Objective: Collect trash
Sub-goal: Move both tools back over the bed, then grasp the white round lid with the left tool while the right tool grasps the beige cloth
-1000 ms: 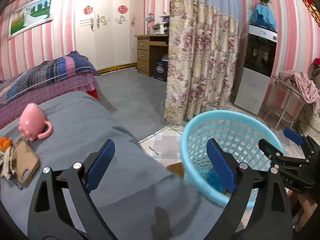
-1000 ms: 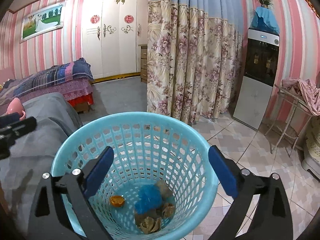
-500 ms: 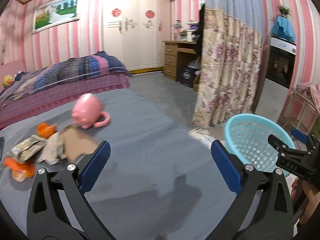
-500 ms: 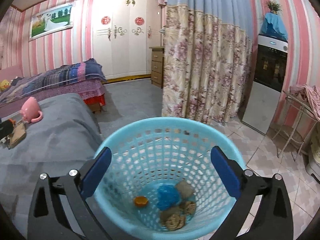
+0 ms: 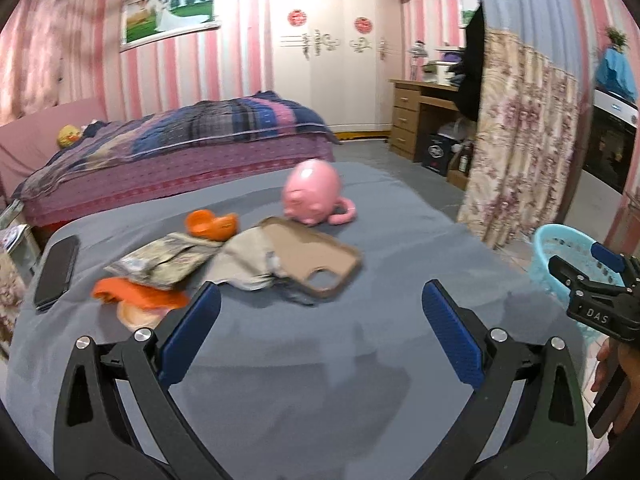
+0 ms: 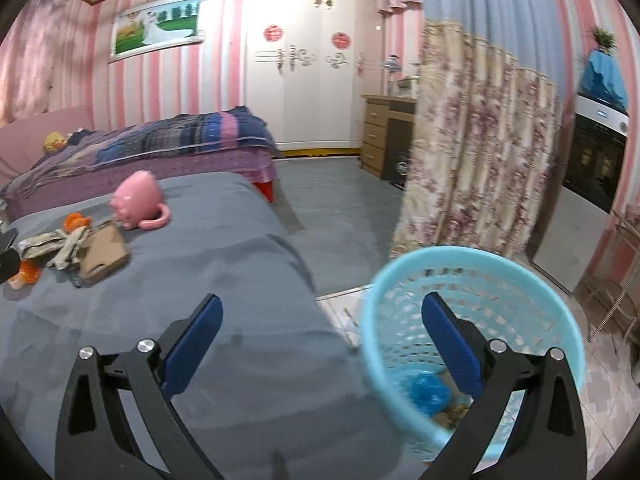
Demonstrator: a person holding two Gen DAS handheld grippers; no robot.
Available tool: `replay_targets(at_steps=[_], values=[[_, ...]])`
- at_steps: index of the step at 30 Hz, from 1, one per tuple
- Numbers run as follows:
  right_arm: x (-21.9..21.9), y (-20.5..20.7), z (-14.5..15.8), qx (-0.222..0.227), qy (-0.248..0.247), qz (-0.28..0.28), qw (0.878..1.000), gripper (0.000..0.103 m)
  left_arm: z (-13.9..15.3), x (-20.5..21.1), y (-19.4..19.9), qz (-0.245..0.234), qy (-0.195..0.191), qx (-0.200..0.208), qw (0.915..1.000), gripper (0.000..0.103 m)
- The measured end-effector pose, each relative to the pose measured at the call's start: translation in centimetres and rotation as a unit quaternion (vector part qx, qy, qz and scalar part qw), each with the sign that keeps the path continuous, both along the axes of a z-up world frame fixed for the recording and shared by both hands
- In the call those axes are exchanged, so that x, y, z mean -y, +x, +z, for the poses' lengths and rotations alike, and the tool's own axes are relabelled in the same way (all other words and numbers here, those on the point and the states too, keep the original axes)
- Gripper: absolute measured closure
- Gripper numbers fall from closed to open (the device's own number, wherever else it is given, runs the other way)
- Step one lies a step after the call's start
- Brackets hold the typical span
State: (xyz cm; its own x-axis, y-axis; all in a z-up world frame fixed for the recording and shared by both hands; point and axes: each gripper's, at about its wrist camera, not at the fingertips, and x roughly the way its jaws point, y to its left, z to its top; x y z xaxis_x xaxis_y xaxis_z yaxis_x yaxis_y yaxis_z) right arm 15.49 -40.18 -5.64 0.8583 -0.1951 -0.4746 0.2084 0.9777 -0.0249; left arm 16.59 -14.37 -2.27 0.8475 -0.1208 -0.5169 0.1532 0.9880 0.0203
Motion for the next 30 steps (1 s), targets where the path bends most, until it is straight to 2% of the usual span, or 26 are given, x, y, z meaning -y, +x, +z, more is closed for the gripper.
replay_targets(at_steps=[13,17,22,26,30], values=[[-7.5,2.4,0.1,-0.003,-0.017,0.069,0.997,0.005,-2.6,-9.0,0.8,0.078,-0.010,-0.023,0.9966,0.006],[-9.0,3.3,0.0,-0.005,-0.012,0.083,0.996,0.005,-3.4,-11.1,0.8,0.096,0.001,-0.029,0.9949,0.006],[-10.0,4.9,-0.4,-0.016,0.010,0.090,0.996,0.005,-4.2,-14.5,1.2,0.117,-0.024,-0.050,0.9916,0.006],[-11.3,6.0,-0.7,-0.024,0.003,0.096,0.995,0.005,-4.6,-16.7,2.0,0.132,-0.040,-0.063,0.9885,0.006],[-12.6,7.0,-0.8,-0.033,-0.012,0.112,0.993,0.005,-4.9,-17.2,3.3,0.136,-0.018,-0.071,0.9879,0.006]])
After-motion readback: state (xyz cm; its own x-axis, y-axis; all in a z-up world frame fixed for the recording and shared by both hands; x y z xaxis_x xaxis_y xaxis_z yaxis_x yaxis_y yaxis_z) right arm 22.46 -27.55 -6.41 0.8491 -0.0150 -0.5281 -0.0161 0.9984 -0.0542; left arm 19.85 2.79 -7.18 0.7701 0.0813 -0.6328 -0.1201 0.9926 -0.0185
